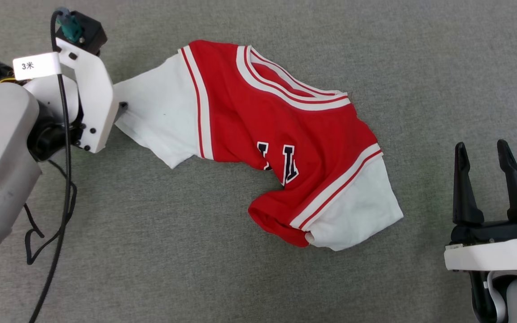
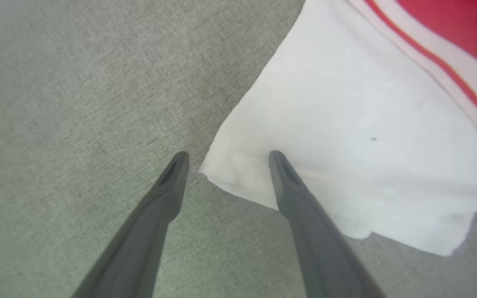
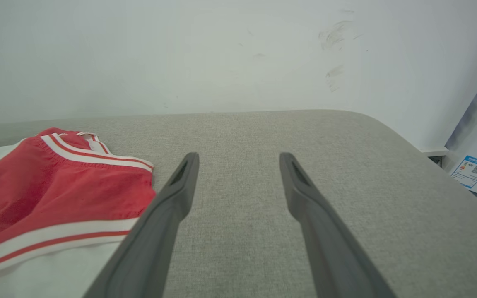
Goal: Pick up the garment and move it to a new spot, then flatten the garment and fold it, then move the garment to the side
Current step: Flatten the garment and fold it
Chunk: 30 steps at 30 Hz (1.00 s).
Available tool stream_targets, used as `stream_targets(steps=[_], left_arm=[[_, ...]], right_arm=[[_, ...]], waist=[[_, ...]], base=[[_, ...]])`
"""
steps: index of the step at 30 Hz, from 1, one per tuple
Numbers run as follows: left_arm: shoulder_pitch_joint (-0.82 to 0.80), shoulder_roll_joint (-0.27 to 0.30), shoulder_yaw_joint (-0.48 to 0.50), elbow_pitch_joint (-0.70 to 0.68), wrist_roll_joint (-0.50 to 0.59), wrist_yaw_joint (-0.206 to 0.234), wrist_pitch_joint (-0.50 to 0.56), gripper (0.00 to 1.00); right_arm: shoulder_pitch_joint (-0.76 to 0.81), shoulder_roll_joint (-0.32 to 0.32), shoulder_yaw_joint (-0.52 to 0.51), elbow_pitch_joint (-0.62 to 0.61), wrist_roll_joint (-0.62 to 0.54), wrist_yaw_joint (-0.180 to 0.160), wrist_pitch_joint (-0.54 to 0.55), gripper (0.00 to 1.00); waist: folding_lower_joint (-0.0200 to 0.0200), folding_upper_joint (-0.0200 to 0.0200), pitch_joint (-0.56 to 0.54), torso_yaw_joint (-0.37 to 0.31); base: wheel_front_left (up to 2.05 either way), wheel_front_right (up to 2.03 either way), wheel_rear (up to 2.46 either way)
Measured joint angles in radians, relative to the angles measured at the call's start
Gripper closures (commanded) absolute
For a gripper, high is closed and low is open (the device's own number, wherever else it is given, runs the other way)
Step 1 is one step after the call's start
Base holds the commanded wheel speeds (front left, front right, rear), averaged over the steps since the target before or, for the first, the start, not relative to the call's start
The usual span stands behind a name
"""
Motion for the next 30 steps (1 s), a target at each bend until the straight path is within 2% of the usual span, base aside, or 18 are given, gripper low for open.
stream_targets(steps=[6, 10, 11, 12, 16, 21, 26, 30], left_arm=[[-0.048, 0.023, -0.088, 0.042, -0.077, 0.000, 0.104, 0.00], [-0.070, 0.041, -0.144, 0.034, -0.114, 0.002, 0.119, 0.00], [-0.076, 0.044, -0.161, 0.031, -0.119, 0.002, 0.121, 0.62], [-0.081, 0.046, -0.179, 0.028, -0.120, 0.003, 0.120, 1.00], [-0.089, 0.031, -0.217, 0.033, -0.136, 0.000, 0.063, 1.00], [-0.104, 0.010, -0.242, 0.075, -0.117, -0.002, -0.114, 1.00], [-0.117, 0.014, -0.238, 0.116, -0.127, -0.002, -0.277, 1.00], [-0.113, 0.036, -0.244, 0.148, -0.145, -0.002, -0.341, 1.00]], right_arm=[[-0.010, 0.000, -0.003, -0.005, 0.005, 0.000, 0.000, 0.00], [-0.015, 0.000, -0.005, -0.007, 0.006, 0.000, 0.000, 0.00], [-0.016, 0.000, -0.005, -0.007, 0.006, 0.000, 0.000, 0.00], [-0.016, 0.000, -0.007, -0.007, 0.007, 0.000, 0.000, 0.00], [-0.019, 0.000, -0.012, -0.012, 0.005, 0.000, 0.000, 0.00], [-0.017, 0.000, -0.024, -0.011, -0.005, 0.000, 0.000, 0.00], [0.014, 0.000, -0.050, -0.009, -0.029, 0.000, 0.000, 0.00], [0.030, 0.000, -0.074, -0.010, -0.052, 0.000, 0.000, 0.00]], waist=[[-0.0001, 0.0000, 0.029, -0.017], [-0.0003, 0.0000, 0.035, -0.020], [-0.0003, 0.0000, 0.035, -0.020], [-0.0003, 0.0000, 0.035, -0.019], [-0.0003, 0.0000, 0.033, -0.006], [-0.0002, 0.0000, 0.003, 0.014], [-0.0002, 0.0000, -0.058, 0.041], [-0.0002, 0.0000, -0.109, 0.071]], base=[[0.00, 0.00, 0.00], [0.00, 0.00, 0.00], [0.00, 0.00, 0.00], [0.00, 0.00, 0.00], [0.00, 0.00, 0.00], [0.00, 0.00, 0.00], [0.00, 0.00, 0.00], [0.00, 0.00, 0.00]])
